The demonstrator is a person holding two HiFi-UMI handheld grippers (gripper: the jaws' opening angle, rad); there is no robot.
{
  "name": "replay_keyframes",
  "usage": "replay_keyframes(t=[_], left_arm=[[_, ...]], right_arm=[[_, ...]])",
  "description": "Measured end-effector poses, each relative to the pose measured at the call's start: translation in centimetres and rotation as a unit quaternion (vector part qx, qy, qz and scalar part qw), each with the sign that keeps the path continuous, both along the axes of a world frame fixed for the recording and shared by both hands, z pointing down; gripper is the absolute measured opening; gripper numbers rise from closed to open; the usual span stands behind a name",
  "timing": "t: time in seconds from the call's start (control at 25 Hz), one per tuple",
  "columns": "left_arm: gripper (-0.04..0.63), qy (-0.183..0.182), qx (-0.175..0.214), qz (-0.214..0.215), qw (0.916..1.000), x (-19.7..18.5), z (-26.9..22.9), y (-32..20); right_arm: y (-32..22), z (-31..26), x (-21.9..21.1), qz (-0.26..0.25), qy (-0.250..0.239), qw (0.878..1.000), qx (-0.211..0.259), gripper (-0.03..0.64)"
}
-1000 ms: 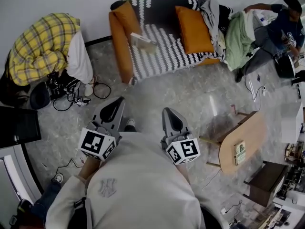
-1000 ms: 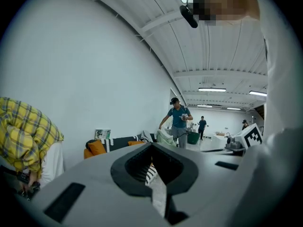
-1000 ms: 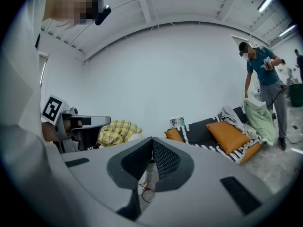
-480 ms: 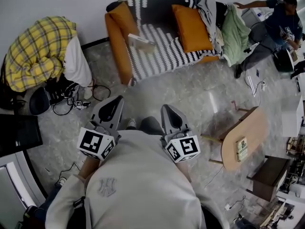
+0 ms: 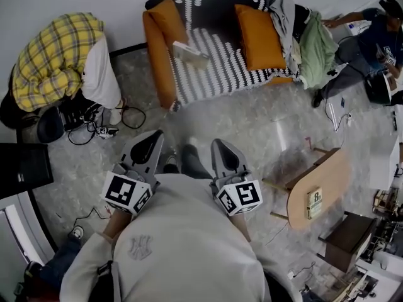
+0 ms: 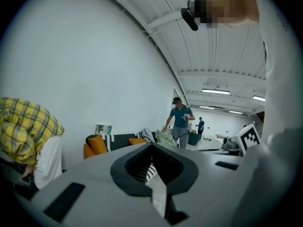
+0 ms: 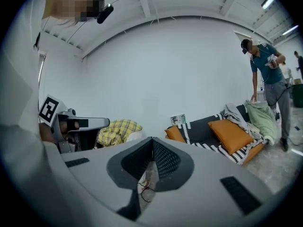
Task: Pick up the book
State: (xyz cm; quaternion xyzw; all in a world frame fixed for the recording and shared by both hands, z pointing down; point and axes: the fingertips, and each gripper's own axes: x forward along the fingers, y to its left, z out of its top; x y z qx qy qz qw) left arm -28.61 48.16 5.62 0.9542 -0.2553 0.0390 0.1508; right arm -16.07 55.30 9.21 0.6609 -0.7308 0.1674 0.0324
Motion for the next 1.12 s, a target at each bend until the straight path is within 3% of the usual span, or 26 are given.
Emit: replay_keyframes(t=[0.24,0.56,1.12], left_arm=[[0.009,0.0,-0.014,-0.019,0.9997,1.4,0.6,-2.5],[0.009,0.01,-0.001,-0.035,0.9993,5.1,-0.3,-5.2],[0.009,0.004,0.015,-0.069,0.9975,7.4,-1.1,-8.8]], right_arm=[[-2.6,0.1,1.6,-0.011,0.003,1.0,-0.01,0.018],[-5.8,0.3,5.3,-0.028,0.003,1.0,-0.012,0.018],[-9.9,-0.1,8.1,-0.065,0.007,0.998,-0.004,0.018]])
